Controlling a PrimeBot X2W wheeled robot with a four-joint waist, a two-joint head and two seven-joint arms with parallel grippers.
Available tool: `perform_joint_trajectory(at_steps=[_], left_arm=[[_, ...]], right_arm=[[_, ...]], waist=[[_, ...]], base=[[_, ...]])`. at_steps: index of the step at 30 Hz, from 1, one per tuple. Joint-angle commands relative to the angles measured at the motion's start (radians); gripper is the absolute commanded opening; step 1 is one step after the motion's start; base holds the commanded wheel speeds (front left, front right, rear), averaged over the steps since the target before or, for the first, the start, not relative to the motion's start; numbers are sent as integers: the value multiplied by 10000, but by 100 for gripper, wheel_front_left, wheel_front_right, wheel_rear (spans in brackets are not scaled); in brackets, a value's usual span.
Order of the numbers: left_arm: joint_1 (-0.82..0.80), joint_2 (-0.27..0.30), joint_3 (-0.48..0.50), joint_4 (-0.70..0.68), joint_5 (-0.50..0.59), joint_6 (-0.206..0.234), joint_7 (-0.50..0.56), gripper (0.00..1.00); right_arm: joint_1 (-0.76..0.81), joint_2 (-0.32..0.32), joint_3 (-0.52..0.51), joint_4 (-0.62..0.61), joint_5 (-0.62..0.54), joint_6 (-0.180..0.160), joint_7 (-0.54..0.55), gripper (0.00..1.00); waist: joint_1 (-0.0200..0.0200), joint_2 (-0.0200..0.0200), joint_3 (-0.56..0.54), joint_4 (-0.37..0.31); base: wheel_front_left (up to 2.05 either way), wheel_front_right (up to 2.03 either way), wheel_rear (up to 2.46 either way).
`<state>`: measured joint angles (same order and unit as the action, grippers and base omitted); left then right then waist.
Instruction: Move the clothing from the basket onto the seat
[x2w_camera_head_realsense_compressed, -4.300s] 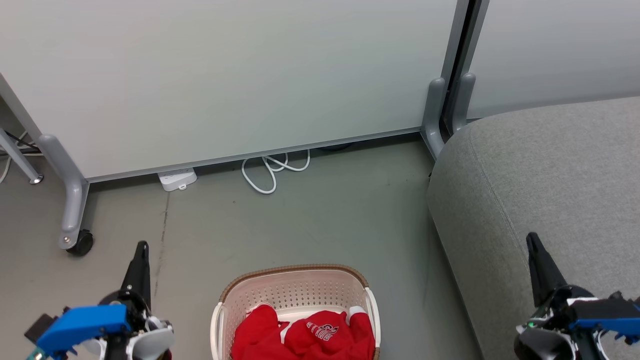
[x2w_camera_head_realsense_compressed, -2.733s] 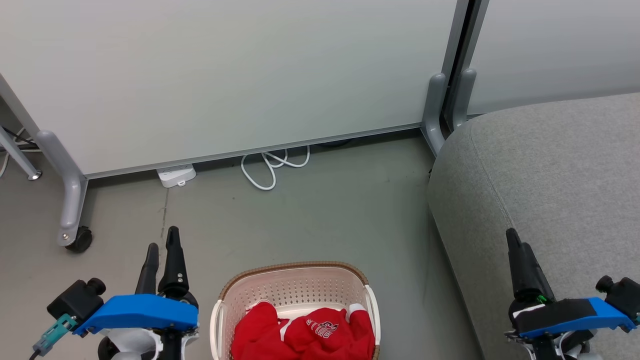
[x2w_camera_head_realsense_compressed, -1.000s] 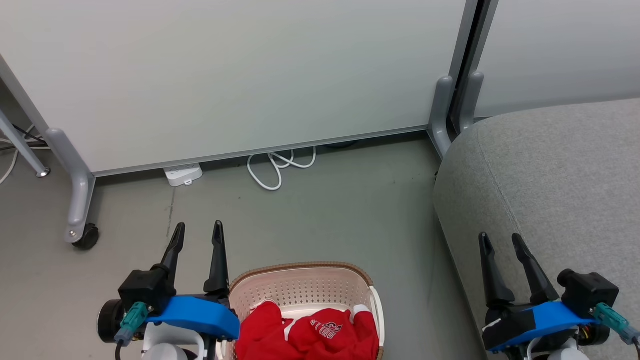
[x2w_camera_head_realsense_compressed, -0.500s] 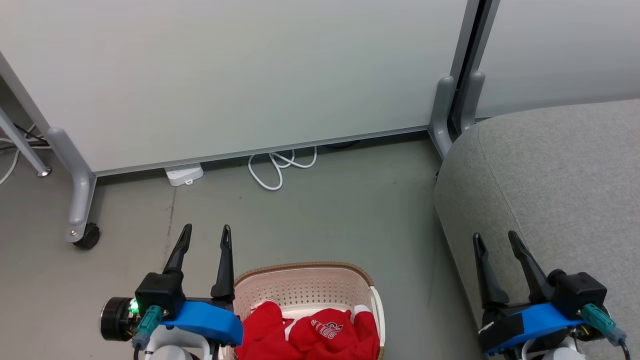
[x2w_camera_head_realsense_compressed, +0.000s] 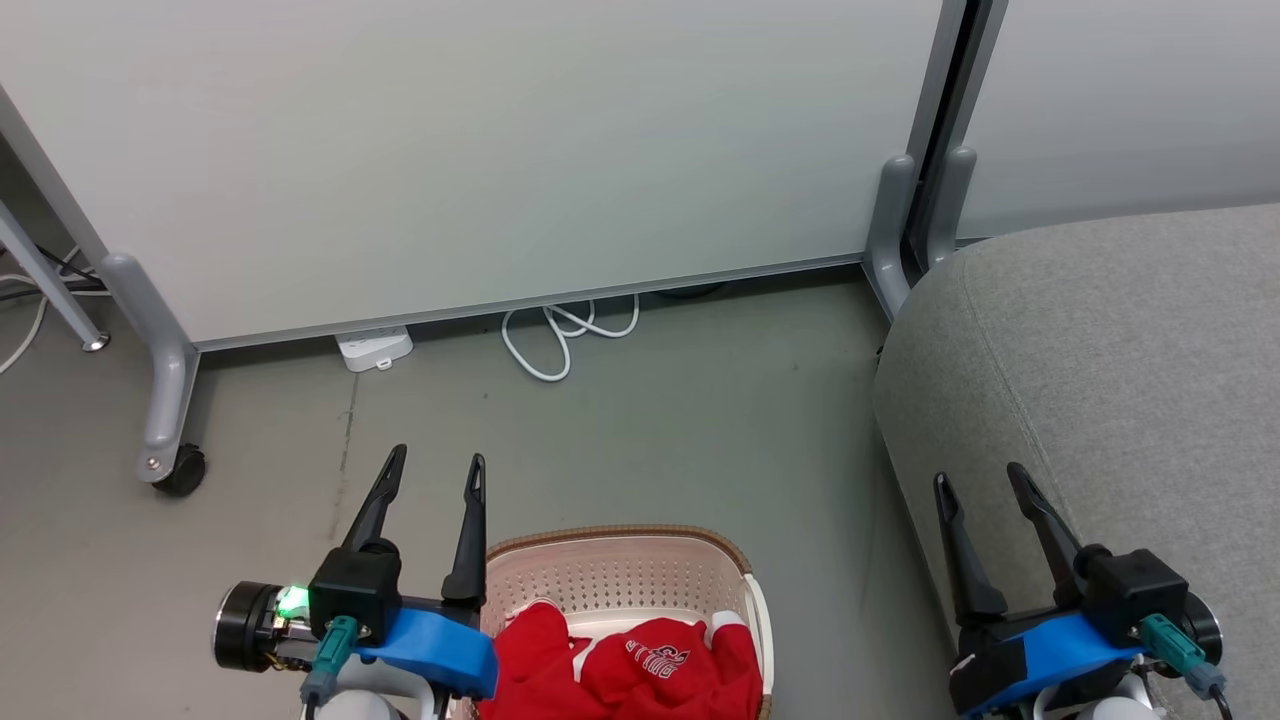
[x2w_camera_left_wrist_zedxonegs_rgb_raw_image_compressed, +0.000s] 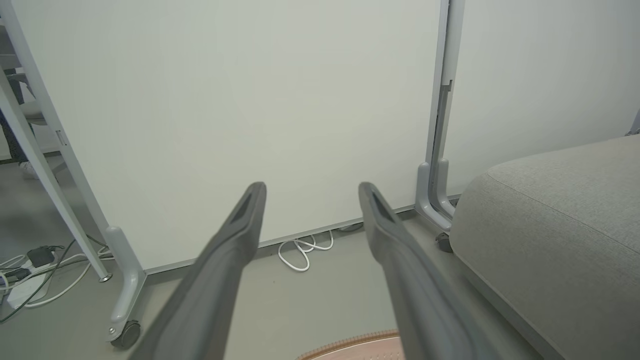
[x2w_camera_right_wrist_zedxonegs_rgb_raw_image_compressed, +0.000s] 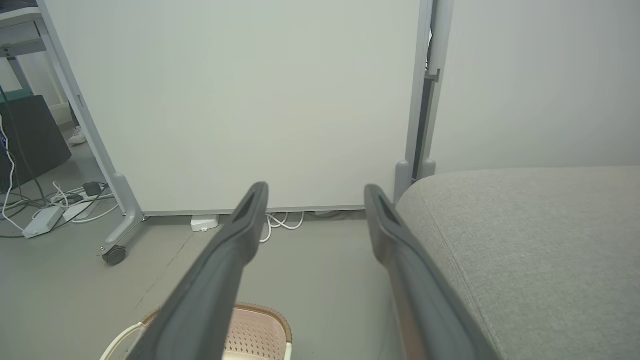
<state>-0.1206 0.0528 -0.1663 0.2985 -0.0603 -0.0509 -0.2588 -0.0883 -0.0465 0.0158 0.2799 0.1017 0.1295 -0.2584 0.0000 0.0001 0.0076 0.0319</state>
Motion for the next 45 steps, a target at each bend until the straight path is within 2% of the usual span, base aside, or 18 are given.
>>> perform_joint_trajectory(at_steps=[1, 18, 24, 29, 40, 45], left_arm=[[-109, -7, -11, 50, 188, -23, -79, 100], [-121, -25, 35, 216, 164, -95, -79, 100], [-460, 11, -128, 500, 296, -300, -79, 100], [-1081, 266, -385, 1064, 471, -499, -79, 100], [-2874, 1122, -1813, 3126, 683, -804, -72, 100], [-3735, 1511, -2863, 4171, 571, -816, -72, 100]], right_arm=[[-70, -68, 23, 52, -203, 14, -88, 100], [-73, -66, 63, 162, -54, 14, -86, 100], [-180, -66, 106, 174, -70, 14, -86, 100], [-364, -66, 207, 119, -112, 14, -85, 100], [-1102, -63, 309, -9, -153, 14, -80, 100], [-1559, -60, 407, -115, -33, 14, -79, 100]], waist=[[0, -1, 4, 6], [0, -1, -9, 17], [0, -1, 98, -32], [0, -1, 385, -208], [0, -1, 1780, -836], [0, -1, 2589, -1145]], base=[[0, 0, 0], [0, 0, 0], [0, 0, 0], [0, 0, 0], [0, 0, 0], [0, 0, 0]])
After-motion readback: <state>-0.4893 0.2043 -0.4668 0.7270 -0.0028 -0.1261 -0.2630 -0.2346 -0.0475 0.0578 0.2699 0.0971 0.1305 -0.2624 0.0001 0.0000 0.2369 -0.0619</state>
